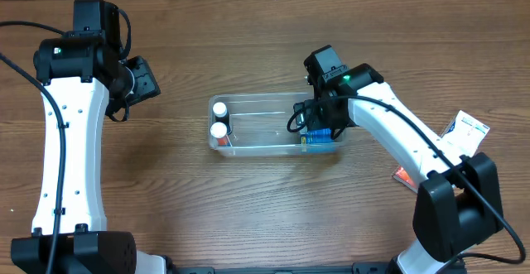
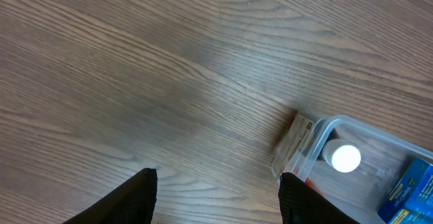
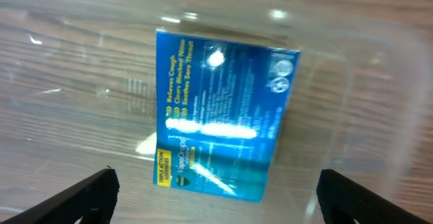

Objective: Pack container
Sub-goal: 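Place the blue box upright in the container's right end, then grasp the white Hansaplast box with the right gripper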

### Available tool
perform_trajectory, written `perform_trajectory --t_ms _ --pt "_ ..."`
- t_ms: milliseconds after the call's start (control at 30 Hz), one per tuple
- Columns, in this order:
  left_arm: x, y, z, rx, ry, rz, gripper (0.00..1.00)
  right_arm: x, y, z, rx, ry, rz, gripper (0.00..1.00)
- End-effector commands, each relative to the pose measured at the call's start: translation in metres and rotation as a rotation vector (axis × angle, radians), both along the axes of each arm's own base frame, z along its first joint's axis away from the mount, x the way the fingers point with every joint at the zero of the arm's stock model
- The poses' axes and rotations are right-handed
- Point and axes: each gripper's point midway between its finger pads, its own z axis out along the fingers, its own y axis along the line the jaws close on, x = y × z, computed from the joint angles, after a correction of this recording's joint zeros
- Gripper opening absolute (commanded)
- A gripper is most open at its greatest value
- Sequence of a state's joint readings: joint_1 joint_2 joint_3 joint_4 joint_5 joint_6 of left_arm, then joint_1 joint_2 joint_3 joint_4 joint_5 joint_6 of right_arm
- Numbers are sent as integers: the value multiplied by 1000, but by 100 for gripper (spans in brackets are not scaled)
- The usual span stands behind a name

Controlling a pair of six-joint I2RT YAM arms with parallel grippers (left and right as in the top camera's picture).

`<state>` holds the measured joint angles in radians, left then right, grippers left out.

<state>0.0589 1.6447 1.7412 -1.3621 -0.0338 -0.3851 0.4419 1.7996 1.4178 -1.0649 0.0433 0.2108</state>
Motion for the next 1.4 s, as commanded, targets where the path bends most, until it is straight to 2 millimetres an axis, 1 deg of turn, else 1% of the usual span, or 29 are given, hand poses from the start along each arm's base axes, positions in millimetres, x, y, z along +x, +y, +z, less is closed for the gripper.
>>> perform_trajectory --t_ms 0,33,67,100,133,167,200,233,267,333,367,400,433,467,500,567,633,733,867,1000,1067,1133,1200,1267,1367 --pt "0 -1 14 3 -42 -17 60 37 -22 114 -2 -335 -120 100" --pt "0 -1 14 3 -42 -17 60 43 -41 146 -13 -422 -195 100" --pt "0 -1 14 3 -40 -17 60 48 -78 189 -13 -528 -325 100" --pt "0 -1 14 3 -39 -17 60 49 -104 208 -10 -571 -399 100" --pt "0 -1 14 3 -39 -17 60 48 -136 218 -12 -595 -499 100" --pt "0 -1 14 3 -40 -17 60 44 -172 220 -21 -596 -621 100" --pt "0 -1 14 3 -40 -18 60 38 -208 215 -42 -574 -721 100" --pt "0 -1 14 4 -40 -21 60 31 -240 204 -58 -532 -804 100" --pt "0 -1 14 4 -40 -21 60 22 -271 188 -76 -475 -886 100" --pt "0 -1 14 4 -41 -21 60 10 -309 157 -85 -372 -989 100" --pt "0 -1 14 5 -42 -21 60 6 -323 139 -83 -313 -1009 100" --pt "1 -1 14 5 -44 -21 60 3 -335 113 -90 -234 -997 100" --pt "1 -1 14 5 -45 -20 60 -1 -342 92 -104 -165 -998 100" --pt "1 -1 14 5 -45 -20 60 -3 -346 80 -106 -123 -1006 100" --pt "2 -1 14 4 -48 -20 61 -5 -349 57 -111 -48 -1012 100" --pt "2 -1 14 4 -48 -20 60 -2 -350 33 -117 18 -993 100" --pt "2 -1 14 4 -48 -20 61 -1 -351 14 -120 66 -987 100" --pt "2 -1 14 4 -48 -20 60 -4 -354 -11 -122 138 -994 100" --pt "2 -1 14 4 -47 -20 61 -9 -356 -40 -122 200 -999 100" --pt "2 -1 14 4 -47 -20 61 -22 -350 -75 -122 244 -997 100" --pt "2 -1 14 4 -48 -20 61 -24 -341 -90 -80 248 -993 100" --pt "2 -1 14 4 -47 -20 61 -28 -337 -100 -68 254 -990 100" --pt "2 -1 14 4 -47 -21 61 -26 -336 -100 -60 248 -991 100" --pt "1 -1 14 4 -47 -20 61 -26 -336 -101 -60 247 -991 96" --pt "2 -1 14 4 -47 -20 61 -25 -337 -100 -60 245 -991 87"
